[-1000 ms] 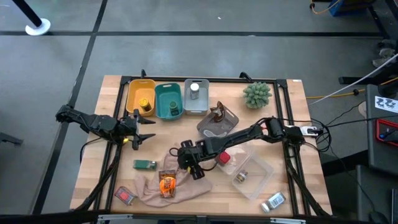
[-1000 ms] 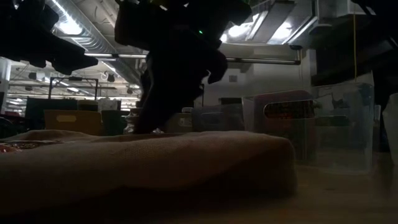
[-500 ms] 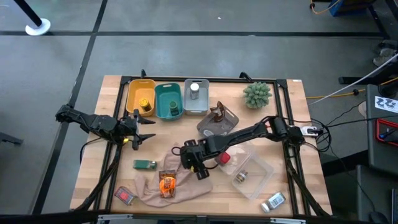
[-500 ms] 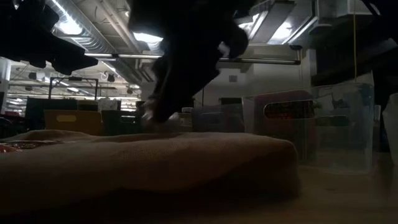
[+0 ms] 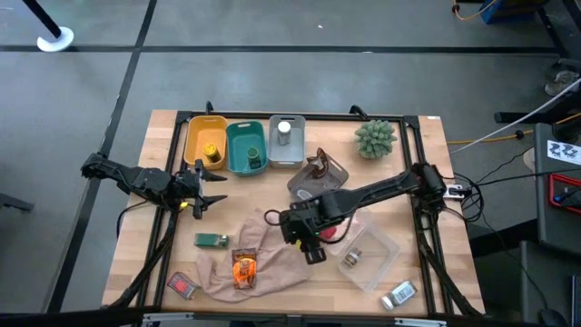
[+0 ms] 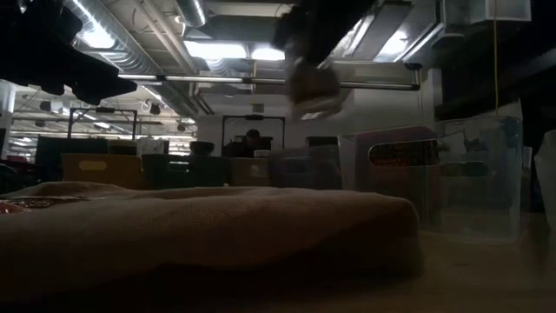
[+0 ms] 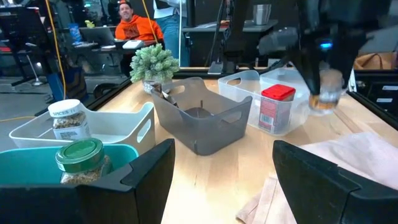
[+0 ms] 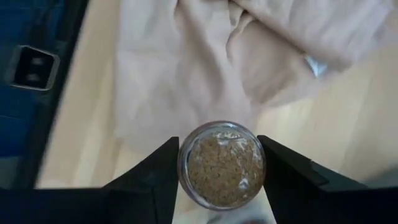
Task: Sort spices by type
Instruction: Put the brown seasoning bottle into the right transparent bin
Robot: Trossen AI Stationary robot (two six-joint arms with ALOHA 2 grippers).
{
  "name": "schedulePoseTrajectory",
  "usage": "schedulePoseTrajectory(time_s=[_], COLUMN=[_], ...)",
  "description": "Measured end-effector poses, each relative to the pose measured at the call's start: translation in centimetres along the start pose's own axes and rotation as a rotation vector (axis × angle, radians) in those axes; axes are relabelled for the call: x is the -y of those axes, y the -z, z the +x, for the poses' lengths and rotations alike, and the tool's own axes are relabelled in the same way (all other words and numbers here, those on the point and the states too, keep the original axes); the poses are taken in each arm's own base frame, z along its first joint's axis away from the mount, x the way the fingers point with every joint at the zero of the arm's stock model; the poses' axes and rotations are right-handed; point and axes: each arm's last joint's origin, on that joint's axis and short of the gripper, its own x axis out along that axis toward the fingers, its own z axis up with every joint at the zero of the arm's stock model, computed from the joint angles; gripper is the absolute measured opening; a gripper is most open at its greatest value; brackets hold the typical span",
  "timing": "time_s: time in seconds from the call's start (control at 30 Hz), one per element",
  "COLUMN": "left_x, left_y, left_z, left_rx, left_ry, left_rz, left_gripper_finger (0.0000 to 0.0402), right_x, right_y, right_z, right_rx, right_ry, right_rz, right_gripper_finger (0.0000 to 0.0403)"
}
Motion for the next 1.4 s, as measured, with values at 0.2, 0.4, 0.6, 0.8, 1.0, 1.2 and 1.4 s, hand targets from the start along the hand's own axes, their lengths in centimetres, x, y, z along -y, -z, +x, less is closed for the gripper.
schedulePoseTrajectory(time_s=[0.2,0.4,0.6,0.8,1.0,1.2,1.4], left_x=[0.0,0.0,0.0,0.0,0.0,0.0,0.0], left_y=[0.0,0.0,0.0,0.0,0.0,0.0,0.0], left_z=[0.0,0.0,0.0,0.0,0.0,0.0,0.0], left_rx=[0.0,0.0,0.0,0.0,0.0,0.001,0.0], left_ry=[0.0,0.0,0.0,0.0,0.0,0.0,0.0], left_rz=[0.0,0.0,0.0,0.0,0.0,0.0,0.0], left_gripper_finger=[0.0255,0.0255,0.0255,0.0255,0.0255,0.0255,0.0255], right_x=[-2.5,-5.8,-9.0,-11.8,-14.5,-17.0,-18.7], right_y=[1.6,3.0,4.4,5.9,7.4,9.5,11.8], right_z=[-2.1,-2.3,-2.2,-2.3,-2.4,-1.3,1.0], right_rx=[-0.108,-0.22,-0.304,-0.361,-0.343,-0.299,-0.246], right_ry=[-0.016,-0.008,0.012,0.106,0.262,0.373,0.41], right_rz=[0.073,0.124,0.189,0.258,0.319,0.403,0.467], right_gripper_finger=[0.0185,0.019,0.0191,0.0192,0.0192,0.0193,0.0193])
